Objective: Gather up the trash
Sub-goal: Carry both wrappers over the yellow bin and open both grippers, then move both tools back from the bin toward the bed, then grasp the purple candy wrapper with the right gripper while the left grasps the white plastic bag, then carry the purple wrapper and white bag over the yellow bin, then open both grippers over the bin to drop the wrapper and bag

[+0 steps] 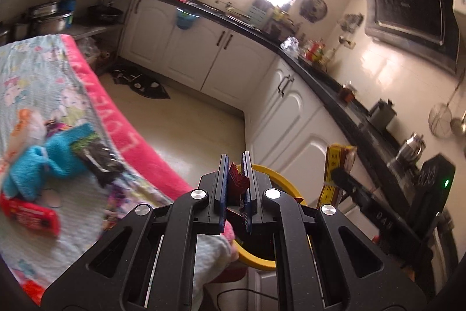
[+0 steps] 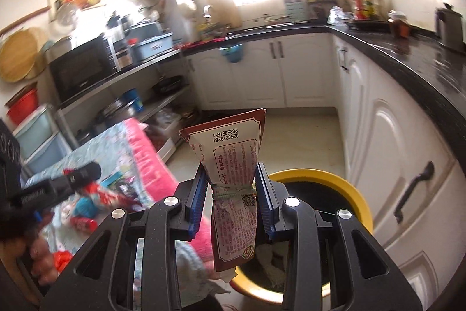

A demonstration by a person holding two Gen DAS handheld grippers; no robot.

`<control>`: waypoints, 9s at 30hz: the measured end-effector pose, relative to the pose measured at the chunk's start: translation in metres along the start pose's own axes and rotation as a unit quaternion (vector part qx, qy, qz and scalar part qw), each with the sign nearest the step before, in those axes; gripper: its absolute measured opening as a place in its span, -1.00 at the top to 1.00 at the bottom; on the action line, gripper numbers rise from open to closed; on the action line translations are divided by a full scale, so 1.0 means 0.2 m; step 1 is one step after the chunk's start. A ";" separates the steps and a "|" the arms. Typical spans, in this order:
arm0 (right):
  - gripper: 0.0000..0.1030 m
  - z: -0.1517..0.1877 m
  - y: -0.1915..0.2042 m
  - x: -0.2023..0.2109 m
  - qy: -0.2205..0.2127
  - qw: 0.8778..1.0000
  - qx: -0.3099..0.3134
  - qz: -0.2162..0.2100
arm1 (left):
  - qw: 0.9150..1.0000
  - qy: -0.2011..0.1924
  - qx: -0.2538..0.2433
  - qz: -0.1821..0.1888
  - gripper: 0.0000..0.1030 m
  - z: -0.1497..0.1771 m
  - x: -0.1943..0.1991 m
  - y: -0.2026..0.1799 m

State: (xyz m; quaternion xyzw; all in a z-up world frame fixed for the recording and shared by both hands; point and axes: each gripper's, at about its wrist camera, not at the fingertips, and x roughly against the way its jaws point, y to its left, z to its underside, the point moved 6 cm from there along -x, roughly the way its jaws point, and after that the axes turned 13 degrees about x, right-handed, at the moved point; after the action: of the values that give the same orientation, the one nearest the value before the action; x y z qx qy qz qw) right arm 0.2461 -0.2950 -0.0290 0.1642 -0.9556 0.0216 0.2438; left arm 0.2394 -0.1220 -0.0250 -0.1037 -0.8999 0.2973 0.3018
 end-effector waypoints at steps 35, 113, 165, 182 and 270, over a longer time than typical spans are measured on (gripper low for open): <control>0.04 0.38 -0.40 -0.24 0.058 0.994 -0.079 0.053 | 0.994 0.080 -0.069 -0.020 0.22 0.42 -0.55 -0.04; -0.68 -0.02 1.13 -0.35 0.054 0.980 0.148 -0.124 | 0.957 -0.045 0.015 -0.287 -0.79 -0.36 0.66 1.26; 0.46 0.26 1.09 -0.50 0.181 0.963 0.082 -0.182 | 0.978 0.008 0.037 -0.205 0.33 -0.30 0.78 1.28; 0.46 0.05 0.77 -0.22 0.108 0.983 0.059 -0.135 | 0.993 -0.008 -0.033 -0.112 0.33 -0.32 0.56 0.61; -0.39 0.21 -0.26 -0.02 0.076 0.991 -0.051 0.094 | 0.988 0.068 -0.119 -0.066 -0.79 0.12 -0.21 -0.02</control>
State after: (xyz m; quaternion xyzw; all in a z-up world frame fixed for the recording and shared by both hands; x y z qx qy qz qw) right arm 0.2474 -0.3481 -0.0699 0.0593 -0.9454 0.0077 0.3204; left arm 0.2582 -0.1512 -0.0590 -0.0995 -0.9112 0.1594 0.3667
